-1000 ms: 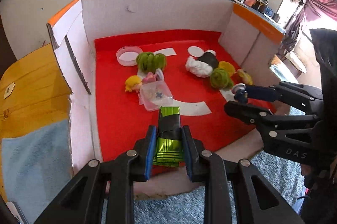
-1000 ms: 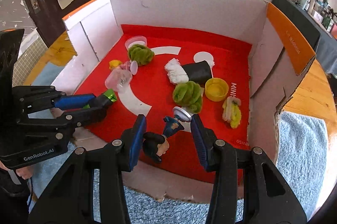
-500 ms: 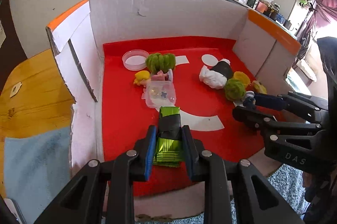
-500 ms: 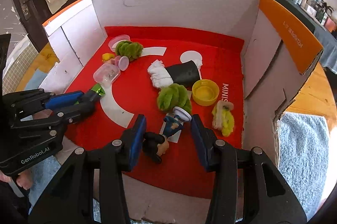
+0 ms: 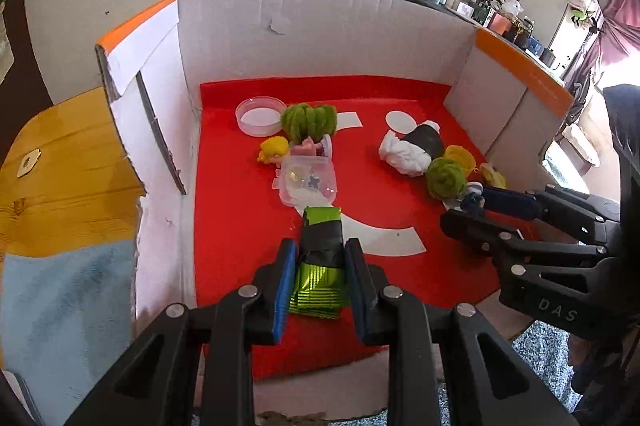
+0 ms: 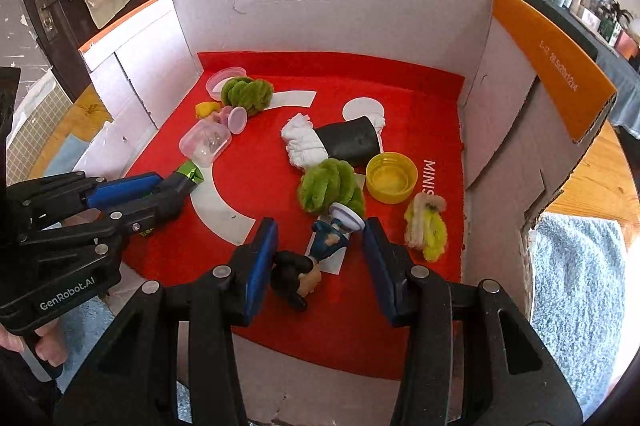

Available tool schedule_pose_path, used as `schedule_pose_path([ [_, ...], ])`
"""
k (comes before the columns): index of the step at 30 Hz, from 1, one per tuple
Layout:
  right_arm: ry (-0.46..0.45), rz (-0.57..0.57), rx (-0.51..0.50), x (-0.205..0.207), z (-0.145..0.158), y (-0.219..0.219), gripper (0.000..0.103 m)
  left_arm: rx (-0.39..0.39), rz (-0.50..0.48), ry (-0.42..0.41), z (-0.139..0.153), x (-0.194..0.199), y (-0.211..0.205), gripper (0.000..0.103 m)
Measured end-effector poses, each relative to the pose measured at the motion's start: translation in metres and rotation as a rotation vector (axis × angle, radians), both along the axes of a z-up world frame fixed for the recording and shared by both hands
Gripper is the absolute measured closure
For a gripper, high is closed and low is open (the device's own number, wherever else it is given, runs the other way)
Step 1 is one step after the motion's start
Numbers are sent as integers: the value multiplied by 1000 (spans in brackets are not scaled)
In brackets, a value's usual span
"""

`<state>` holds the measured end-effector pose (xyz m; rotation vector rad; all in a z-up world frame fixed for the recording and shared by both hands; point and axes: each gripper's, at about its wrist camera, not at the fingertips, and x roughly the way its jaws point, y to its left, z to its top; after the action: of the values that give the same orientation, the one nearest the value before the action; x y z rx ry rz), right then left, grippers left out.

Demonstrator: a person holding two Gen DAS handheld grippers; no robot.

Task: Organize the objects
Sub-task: 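Lower the package and figurine onto the red floor and open both tools, then withdraw both open tools up out of the box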

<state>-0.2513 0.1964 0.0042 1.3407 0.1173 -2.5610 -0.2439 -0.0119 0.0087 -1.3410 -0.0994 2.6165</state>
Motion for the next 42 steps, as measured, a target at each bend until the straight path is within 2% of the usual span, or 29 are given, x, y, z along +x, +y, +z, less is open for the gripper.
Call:
schedule_pose_path([
  [3, 1, 0, -10, 0, 0, 0, 58, 2, 1, 2, 0, 0, 0, 72],
  [7, 8, 11, -18, 2, 4, -2, 46, -2, 2, 21, 4, 2, 1, 63],
  [8, 12, 12, -16, 3, 4, -3, 45, -2, 4, 25, 5, 3, 1, 61],
  [18, 31, 16, -32, 12, 13, -4, 45, -8, 19, 52, 14, 12, -1, 60],
  [23, 46, 20, -36, 17, 20, -6, 45, -26, 36, 78, 19, 22, -2, 50],
  [25, 53, 21, -37, 21, 22, -7, 40, -28, 37, 87, 22, 26, -3, 49],
  [29, 64, 24, -41, 31, 26, -7, 39, -30, 51, 111, 29, 35, -4, 39],
  [33, 79, 21, -44, 43, 31, -6, 37, -24, 65, 129, 36, 44, -6, 36],
  [35, 86, 21, -45, 48, 33, -7, 34, -21, 74, 140, 39, 50, -7, 31],
  [42, 114, 24, -48, 71, 42, -6, 31, -32, 98, 170, 46, 67, -8, 27],
])
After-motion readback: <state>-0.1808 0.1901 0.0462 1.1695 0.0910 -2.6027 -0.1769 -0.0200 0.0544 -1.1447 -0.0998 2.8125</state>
